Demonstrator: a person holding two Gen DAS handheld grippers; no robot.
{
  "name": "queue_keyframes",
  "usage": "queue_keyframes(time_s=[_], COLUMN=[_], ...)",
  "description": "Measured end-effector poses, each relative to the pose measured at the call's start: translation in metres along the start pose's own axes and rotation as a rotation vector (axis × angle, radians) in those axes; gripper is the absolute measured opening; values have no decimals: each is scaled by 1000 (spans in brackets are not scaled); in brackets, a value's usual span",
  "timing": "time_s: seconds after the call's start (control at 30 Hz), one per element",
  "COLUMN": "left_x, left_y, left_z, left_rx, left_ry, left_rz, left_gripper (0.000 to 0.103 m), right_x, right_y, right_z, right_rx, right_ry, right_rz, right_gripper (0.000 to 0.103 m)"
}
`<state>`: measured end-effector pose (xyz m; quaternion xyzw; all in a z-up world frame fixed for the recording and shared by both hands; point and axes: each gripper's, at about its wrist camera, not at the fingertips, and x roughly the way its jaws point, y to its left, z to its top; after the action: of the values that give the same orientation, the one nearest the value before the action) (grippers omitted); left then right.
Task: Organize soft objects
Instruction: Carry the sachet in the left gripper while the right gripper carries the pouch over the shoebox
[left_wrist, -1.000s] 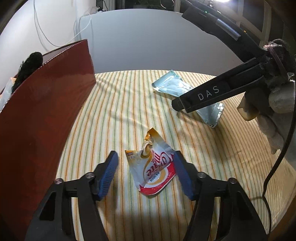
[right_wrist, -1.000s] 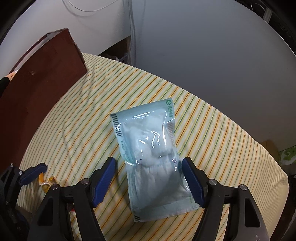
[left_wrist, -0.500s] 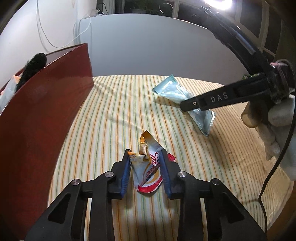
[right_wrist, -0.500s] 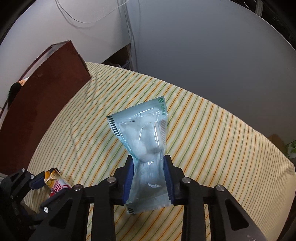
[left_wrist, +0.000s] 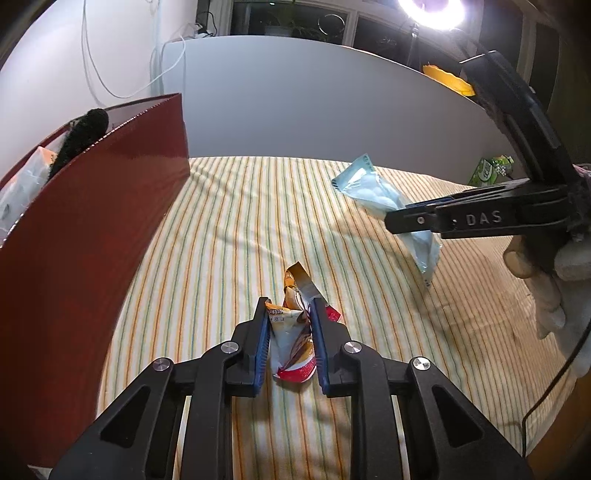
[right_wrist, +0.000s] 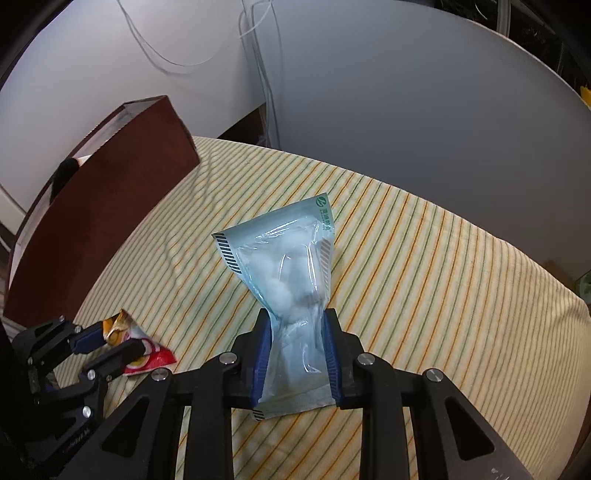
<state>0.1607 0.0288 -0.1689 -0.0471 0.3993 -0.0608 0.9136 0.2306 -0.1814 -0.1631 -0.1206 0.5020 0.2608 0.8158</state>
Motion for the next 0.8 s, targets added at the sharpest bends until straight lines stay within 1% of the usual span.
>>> queue_keyframes(time_s=[0.17, 0.33, 0.43, 0.57, 0.67, 0.8], left_x=[-15, -45, -69, -93, -111, -129], left_y=[3, 6, 12, 30, 44, 73], left_z=[3, 12, 19, 27, 29, 31], left_rx=[-12, -15, -12, -15, -24, -51], left_ry=[-32, -88, -132, -178, -204, -232], left_rz=[-15, -30, -27, -3, 23, 68], left_gripper=[19, 19, 19, 19, 19, 19], right_x=[-18, -47, -66, -89, -96, -103], right_y=[0, 11, 21, 37, 49, 74], right_z=[-2, -1, 6, 24, 41, 69], right_rx=[-3, -30, -51, -82, -111, -164], right_ry=[-29, -74, -110, -154, -172, -194], right_rz=[18, 48, 69, 102, 117, 134], right_gripper=[24, 24, 23, 24, 24, 23])
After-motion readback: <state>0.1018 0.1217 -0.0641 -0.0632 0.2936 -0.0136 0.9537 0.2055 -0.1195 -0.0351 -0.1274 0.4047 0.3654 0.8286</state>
